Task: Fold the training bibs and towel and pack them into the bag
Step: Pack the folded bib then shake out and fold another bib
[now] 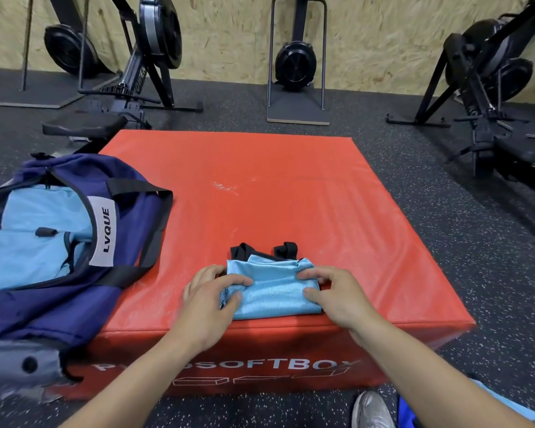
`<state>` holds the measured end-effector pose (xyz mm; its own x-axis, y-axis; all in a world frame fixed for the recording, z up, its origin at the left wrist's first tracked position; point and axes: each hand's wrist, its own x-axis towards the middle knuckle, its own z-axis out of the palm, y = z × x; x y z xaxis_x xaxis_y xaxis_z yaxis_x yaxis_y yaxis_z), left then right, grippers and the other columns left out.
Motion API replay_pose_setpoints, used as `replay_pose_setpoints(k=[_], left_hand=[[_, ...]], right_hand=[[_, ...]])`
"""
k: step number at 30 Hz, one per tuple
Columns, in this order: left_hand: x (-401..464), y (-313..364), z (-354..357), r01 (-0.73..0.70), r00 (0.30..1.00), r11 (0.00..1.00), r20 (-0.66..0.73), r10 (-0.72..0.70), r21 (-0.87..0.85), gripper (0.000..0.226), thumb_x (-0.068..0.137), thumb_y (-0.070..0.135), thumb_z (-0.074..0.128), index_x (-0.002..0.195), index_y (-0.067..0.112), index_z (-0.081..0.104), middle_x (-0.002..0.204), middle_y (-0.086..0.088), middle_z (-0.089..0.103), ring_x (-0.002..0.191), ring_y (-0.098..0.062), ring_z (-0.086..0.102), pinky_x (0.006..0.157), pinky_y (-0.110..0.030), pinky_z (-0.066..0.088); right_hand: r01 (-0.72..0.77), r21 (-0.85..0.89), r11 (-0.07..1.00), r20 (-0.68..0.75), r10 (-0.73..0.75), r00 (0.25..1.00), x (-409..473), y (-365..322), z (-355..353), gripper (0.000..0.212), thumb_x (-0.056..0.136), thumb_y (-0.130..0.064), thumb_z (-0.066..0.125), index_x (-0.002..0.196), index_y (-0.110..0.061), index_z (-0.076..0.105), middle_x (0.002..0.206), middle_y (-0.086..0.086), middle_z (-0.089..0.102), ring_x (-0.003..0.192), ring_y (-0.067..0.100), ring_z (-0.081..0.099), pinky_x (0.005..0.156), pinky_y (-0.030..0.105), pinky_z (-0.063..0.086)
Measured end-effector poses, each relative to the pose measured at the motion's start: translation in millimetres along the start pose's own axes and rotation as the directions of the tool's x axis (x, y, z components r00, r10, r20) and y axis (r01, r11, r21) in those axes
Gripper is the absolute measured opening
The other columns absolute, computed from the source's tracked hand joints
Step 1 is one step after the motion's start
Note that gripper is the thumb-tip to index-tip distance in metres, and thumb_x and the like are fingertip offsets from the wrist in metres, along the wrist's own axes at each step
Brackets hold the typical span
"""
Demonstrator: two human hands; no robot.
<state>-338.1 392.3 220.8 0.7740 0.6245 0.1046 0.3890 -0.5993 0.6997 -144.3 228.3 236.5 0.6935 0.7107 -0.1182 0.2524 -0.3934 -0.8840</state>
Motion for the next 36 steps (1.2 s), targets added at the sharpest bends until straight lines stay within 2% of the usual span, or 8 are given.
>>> replay_pose_setpoints(k=[4, 8, 14, 16, 18, 25, 30, 36], left_hand=[[3, -4, 3, -0.028, 0.999, 0.996, 0.037, 0.031, -0.084, 0.033, 0.095, 0.018, 0.065, 0.110, 0.047, 0.065, 0.113, 0.024, 0.048, 0.130, -0.011, 0.039, 0.114, -0.039, 0.029], [3, 1, -4, -0.077, 0.996, 0.961, 0.018, 0.085, -0.264, 0.036, 0.096, 0.010, 0.063, 0.112, 0.043, 0.067, 0.106, 0.020, 0.053, 0.105, -0.003, 0.053, 0.098, -0.027, 0.038], [3, 18, -27, -0.164, 0.986, 0.912, -0.038, 0.162, -0.377, 0.034, 0.092, 0.022, 0.059, 0.122, 0.035, 0.067, 0.114, 0.018, 0.057, 0.118, -0.010, 0.055, 0.101, -0.014, 0.034], [-3, 23, -37, -0.158, 0.987, 0.916, -0.043, 0.153, -0.370, 0.038, 0.087, 0.018, 0.061, 0.120, 0.036, 0.068, 0.113, 0.018, 0.057, 0.117, -0.008, 0.055, 0.101, -0.013, 0.034], [-14, 27, -50, -0.130, 0.991, 0.933, -0.059, 0.117, -0.336, 0.044, 0.081, 0.015, 0.062, 0.117, 0.039, 0.069, 0.114, 0.014, 0.058, 0.117, -0.009, 0.055, 0.101, -0.013, 0.035], [-73, 24, -113, -0.063, 0.992, 0.979, -0.120, 0.040, -0.192, 0.048, 0.085, -0.004, 0.066, 0.116, 0.032, 0.069, 0.123, 0.011, 0.058, 0.119, 0.005, 0.051, 0.098, -0.003, 0.031], [-97, -3, -177, 0.008, 0.984, 0.993, -0.175, -0.029, -0.122, 0.049, 0.086, -0.001, 0.068, 0.115, 0.038, 0.068, 0.123, 0.012, 0.058, 0.118, 0.007, 0.051, 0.095, -0.002, 0.031], [-106, -31, -269, 0.108, 0.954, 0.994, -0.281, -0.105, -0.003, 0.050, 0.081, -0.004, 0.066, 0.112, 0.035, 0.070, 0.123, 0.007, 0.060, 0.117, 0.004, 0.053, 0.100, -0.010, 0.034]], right_hand=[[0.005, 0.021, 1.000, -0.031, -0.004, 1.000, -2, 2, 2, 0.035, 0.082, -0.004, 0.073, 0.091, -0.038, 0.076, 0.100, -0.015, 0.061, 0.086, 0.003, 0.059, 0.072, 0.014, 0.045], [0.053, 0.206, 0.977, -0.054, -0.043, 0.998, -10, -1, 1, 0.035, 0.083, -0.001, 0.073, 0.094, -0.033, 0.078, 0.112, -0.018, 0.069, 0.097, -0.003, 0.062, 0.078, 0.009, 0.044], [-0.002, 0.495, 0.869, 0.021, -0.010, 1.000, -18, -16, -9, 0.033, 0.087, 0.002, 0.071, 0.104, -0.025, 0.078, 0.094, -0.020, 0.073, 0.080, -0.007, 0.064, 0.076, 0.011, 0.049], [-0.033, 0.553, 0.833, 0.069, -0.006, 0.998, -23, -21, -8, 0.034, 0.087, 0.006, 0.069, 0.108, -0.020, 0.075, 0.069, -0.021, 0.065, 0.056, -0.004, 0.056, 0.054, 0.008, 0.041], [-0.086, 0.597, 0.798, 0.139, 0.003, 0.990, -30, -28, -2, 0.037, 0.087, 0.010, 0.066, 0.113, -0.016, 0.072, 0.069, -0.010, 0.066, 0.054, -0.001, 0.057, 0.049, 0.011, 0.040], [-0.201, 0.629, 0.751, 0.331, -0.025, 0.943, -52, -62, 46, 0.042, 0.085, 0.015, 0.065, 0.118, -0.011, 0.070, 0.113, 0.019, 0.072, 0.088, 0.024, 0.070, 0.072, 0.029, 0.058], [-0.209, 0.652, 0.729, 0.389, -0.085, 0.917, -51, -104, 105, 0.043, 0.084, 0.017, 0.063, 0.117, -0.010, 0.070, 0.110, 0.020, 0.073, 0.089, 0.029, 0.068, 0.081, 0.039, 0.056], [-0.245, 0.678, 0.693, 0.454, -0.133, 0.881, -37, -178, 192, 0.043, 0.083, 0.021, 0.059, 0.112, -0.010, 0.070, 0.097, 0.013, 0.073, 0.077, 0.023, 0.069, 0.064, 0.028, 0.057]])
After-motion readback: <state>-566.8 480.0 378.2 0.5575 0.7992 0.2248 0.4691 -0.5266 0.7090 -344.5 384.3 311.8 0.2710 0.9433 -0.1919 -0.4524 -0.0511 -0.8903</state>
